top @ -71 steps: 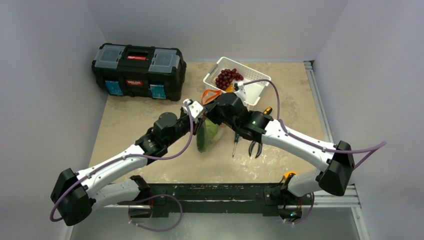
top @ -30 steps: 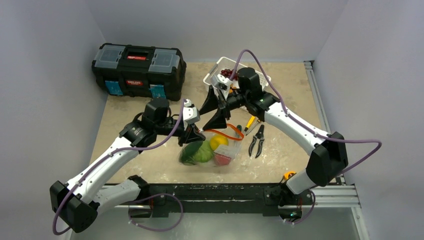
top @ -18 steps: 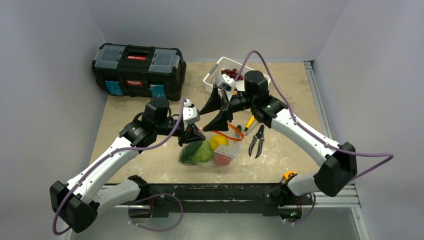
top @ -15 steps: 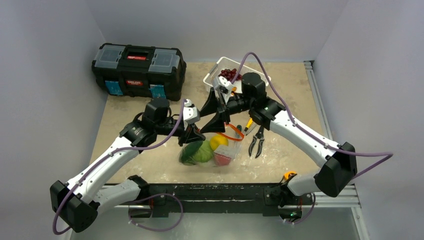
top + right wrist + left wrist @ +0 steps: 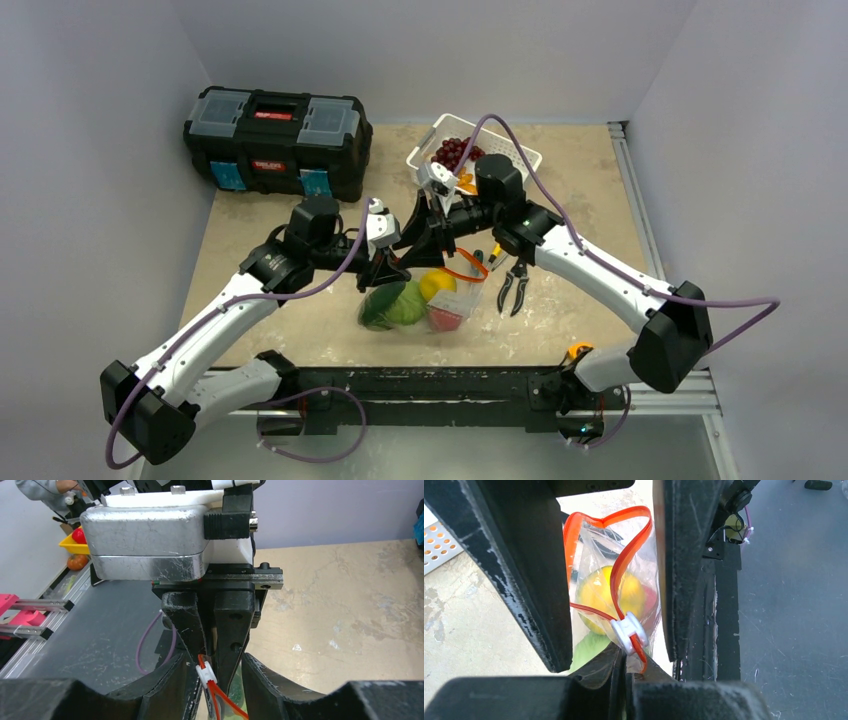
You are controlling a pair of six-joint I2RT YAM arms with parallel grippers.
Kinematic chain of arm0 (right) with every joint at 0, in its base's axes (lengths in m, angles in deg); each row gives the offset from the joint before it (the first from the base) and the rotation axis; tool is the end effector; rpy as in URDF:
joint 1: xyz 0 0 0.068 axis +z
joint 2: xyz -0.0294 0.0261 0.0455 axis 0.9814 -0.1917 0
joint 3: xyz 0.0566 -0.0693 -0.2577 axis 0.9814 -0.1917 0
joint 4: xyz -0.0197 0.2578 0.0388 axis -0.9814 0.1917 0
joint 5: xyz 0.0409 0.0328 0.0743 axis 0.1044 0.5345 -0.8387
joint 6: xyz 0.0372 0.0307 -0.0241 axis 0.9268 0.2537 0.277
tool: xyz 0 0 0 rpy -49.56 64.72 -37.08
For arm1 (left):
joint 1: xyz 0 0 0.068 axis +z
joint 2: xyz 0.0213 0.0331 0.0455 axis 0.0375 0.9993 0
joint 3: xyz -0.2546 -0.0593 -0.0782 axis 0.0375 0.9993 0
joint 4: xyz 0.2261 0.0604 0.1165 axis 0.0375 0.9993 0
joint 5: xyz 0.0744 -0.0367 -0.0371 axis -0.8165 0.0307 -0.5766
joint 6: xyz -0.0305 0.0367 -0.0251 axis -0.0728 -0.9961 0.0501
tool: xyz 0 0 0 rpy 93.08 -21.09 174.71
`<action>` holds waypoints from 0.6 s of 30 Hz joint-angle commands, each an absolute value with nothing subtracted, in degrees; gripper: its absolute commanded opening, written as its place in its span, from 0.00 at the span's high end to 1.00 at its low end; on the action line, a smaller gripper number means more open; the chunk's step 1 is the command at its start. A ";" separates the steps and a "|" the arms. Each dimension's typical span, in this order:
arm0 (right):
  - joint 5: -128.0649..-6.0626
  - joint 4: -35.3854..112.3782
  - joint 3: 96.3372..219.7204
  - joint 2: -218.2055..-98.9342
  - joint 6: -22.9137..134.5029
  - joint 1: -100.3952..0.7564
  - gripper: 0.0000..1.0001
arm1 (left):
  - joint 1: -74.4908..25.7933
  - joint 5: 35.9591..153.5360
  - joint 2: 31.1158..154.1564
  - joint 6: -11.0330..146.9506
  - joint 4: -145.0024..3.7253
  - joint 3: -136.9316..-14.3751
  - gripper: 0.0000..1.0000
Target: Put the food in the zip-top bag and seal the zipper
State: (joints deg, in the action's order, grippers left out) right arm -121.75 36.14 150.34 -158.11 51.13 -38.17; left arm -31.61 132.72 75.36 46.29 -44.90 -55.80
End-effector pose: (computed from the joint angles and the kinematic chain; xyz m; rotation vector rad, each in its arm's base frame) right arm 0.2203 0.2315 0.3615 -1.3635 1.3239 1.4704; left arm 0.1656 -0.1415 0.3241 1.2238 1.6894 -1.0881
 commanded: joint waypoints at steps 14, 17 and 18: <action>-121.65 35.95 149.11 -156.23 49.36 -38.26 0.67 | -31.36 133.95 74.10 45.82 -46.83 -58.15 1.00; -121.40 35.65 148.66 -155.73 49.36 -38.28 0.74 | -31.38 134.03 74.10 45.74 -46.83 -58.19 1.00; -121.45 35.62 148.62 -155.64 49.41 -38.26 0.81 | -31.34 134.04 74.10 45.73 -46.83 -58.21 1.00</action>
State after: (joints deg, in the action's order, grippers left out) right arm -121.59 36.51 149.20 -158.02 50.00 -38.19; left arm -31.61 132.72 75.31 46.29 -44.83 -55.80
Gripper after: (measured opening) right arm 0.275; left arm 0.003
